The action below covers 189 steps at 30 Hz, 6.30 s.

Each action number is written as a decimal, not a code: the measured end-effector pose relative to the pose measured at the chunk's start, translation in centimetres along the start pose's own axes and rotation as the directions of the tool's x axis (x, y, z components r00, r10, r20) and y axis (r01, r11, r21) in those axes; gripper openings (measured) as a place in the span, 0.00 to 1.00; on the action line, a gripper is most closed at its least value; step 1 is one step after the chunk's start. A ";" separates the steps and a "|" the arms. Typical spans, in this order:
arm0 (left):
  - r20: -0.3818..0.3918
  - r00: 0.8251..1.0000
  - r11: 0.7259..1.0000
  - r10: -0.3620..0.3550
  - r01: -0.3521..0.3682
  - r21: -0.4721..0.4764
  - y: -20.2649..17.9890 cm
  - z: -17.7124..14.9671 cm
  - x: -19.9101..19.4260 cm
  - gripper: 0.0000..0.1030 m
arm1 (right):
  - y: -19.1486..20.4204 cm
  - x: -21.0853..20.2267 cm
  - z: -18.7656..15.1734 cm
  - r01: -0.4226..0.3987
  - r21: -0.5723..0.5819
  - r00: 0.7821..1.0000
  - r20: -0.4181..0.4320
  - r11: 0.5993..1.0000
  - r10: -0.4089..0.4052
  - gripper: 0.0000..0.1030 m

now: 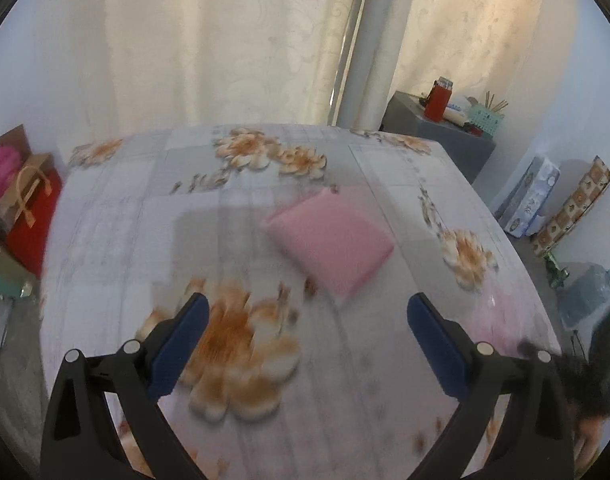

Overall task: Collect trash
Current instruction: 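Grasp the clear plastic bag with the right tool while the left tool approaches the pink sponge, then grasp the pink sponge with the left tool while the right tool holds the bag, then carry the sponge and bag with both tools over the blue wastebasket, then open both tools to drop the sponge and bag into the wastebasket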

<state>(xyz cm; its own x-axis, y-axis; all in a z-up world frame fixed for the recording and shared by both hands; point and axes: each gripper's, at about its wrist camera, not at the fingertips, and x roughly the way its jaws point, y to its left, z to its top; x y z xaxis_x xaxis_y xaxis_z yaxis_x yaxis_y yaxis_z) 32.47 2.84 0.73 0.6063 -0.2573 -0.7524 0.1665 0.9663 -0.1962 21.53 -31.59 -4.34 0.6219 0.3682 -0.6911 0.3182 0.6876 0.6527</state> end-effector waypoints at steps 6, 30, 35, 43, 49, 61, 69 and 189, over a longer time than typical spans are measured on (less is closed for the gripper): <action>-0.149 0.989 0.963 -0.008 -0.033 -0.267 1.1 4.8 6.9 0.94 | -0.1 0.1 -0.1 -0.013 -0.015 1.000 0.001 1.000 0.013 0.05; -0.286 0.956 0.893 0.064 -0.183 -0.412 -0.8 6.6 13.5 0.94 | -3.0 -1.6 0.2 -0.077 0.004 0.997 0.005 0.997 0.077 0.05; -0.283 0.954 0.923 0.099 -0.194 -0.331 -1.9 6.3 14.2 0.91 | -2.8 -1.7 0.1 -0.079 0.001 0.997 0.007 0.997 0.079 0.05; -0.252 0.964 0.966 0.083 -0.140 -0.216 -2.2 5.0 13.0 0.81 | -3.0 -2.1 0.1 -0.083 -0.013 0.996 0.030 0.996 0.084 0.05; -0.270 0.963 0.996 0.018 -0.042 -0.085 -2.4 2.1 10.1 0.81 | -3.1 -3.2 -0.5 -0.079 -0.014 0.997 0.022 0.997 0.079 0.05; -0.218 0.976 0.985 -0.029 0.064 0.158 -5.1 -5.2 2.9 0.84 | -2.7 -4.5 -2.7 -0.034 -0.060 0.999 0.002 0.998 0.034 0.05; -0.217 0.976 0.979 -0.029 0.072 0.189 -5.2 -6.4 2.3 0.88 | -2.6 -4.6 -2.8 -0.060 -0.048 0.998 -0.014 0.997 0.059 0.27; -0.499 0.785 0.672 -0.368 0.595 0.440 -55.6 -10.2 10.4 0.94 | -39.8 -21.5 0.5 0.323 0.492 0.772 0.357 0.808 -0.526 0.38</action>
<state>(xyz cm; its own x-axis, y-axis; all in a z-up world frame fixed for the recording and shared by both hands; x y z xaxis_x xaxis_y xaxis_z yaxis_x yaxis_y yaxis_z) 21.61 -53.52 -2.62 0.0266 -0.5541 -0.8321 0.8151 0.4938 -0.3028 -4.18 -67.18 -15.35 0.5680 -0.3012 -0.7659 0.8105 0.3665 0.4569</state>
